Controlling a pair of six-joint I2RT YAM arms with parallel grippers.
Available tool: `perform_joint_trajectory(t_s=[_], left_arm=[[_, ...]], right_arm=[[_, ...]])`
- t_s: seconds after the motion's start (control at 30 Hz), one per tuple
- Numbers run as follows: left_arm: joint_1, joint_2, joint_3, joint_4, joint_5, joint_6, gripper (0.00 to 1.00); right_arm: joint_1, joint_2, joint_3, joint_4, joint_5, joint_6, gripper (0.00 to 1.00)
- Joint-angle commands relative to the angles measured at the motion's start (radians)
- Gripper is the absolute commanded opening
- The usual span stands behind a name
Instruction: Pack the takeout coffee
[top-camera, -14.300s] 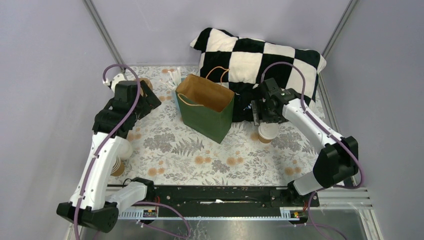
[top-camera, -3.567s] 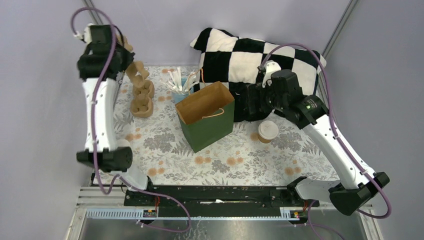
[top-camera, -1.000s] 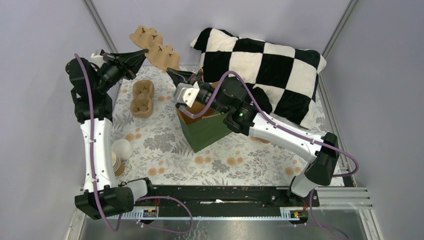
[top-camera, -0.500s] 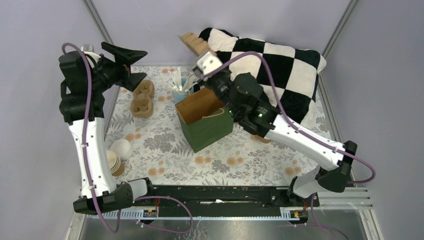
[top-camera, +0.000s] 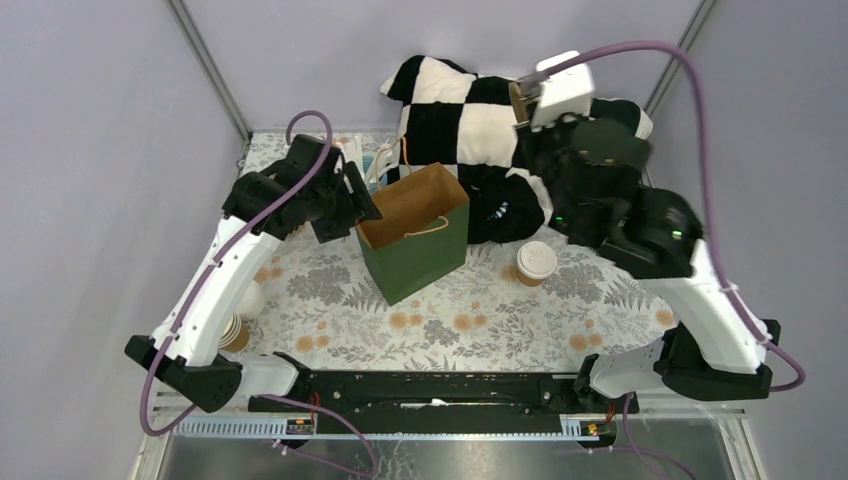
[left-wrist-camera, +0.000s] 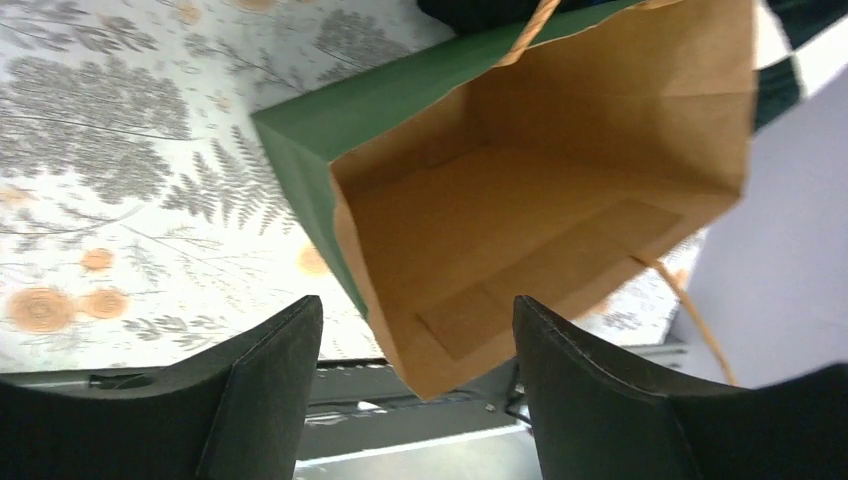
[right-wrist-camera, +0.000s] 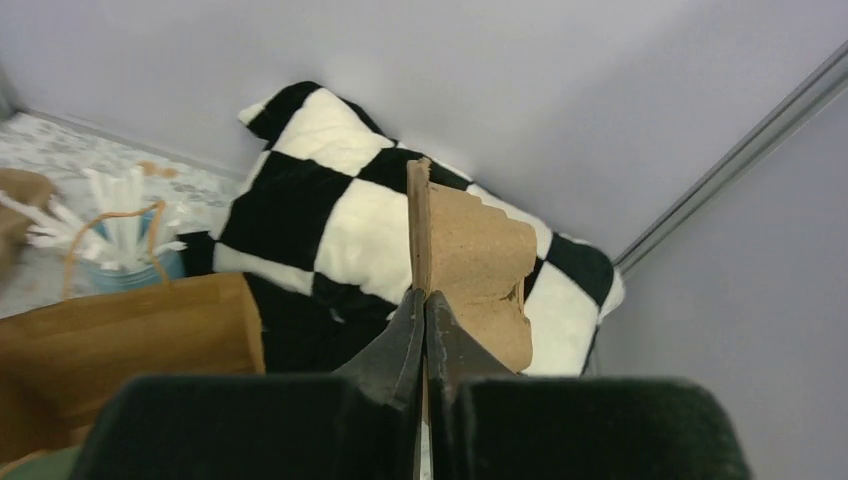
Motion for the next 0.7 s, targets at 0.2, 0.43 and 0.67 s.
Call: perform_joint_trajectory(t_s=[0.2, 0.43, 0.67], left_arm=[[-0.127, 0.061, 0.016, -0.039, -0.320, -0.039, 0.62], [-0.143, 0.117, 0.019, 0.023, -0.344, -0.012, 0.37], [-0.154, 0.046, -0.053, 0.138, -0.355, 0.022, 0.15]], right_arm=[[0.003, -0.001, 0.307, -0.446, -0.253, 0.379, 0.00], [0.003, 0.019, 0.349, -0.432, -0.357, 0.501, 0.00], [0.003, 0.110, 0.377, -0.530, -0.441, 0.688, 0.00]])
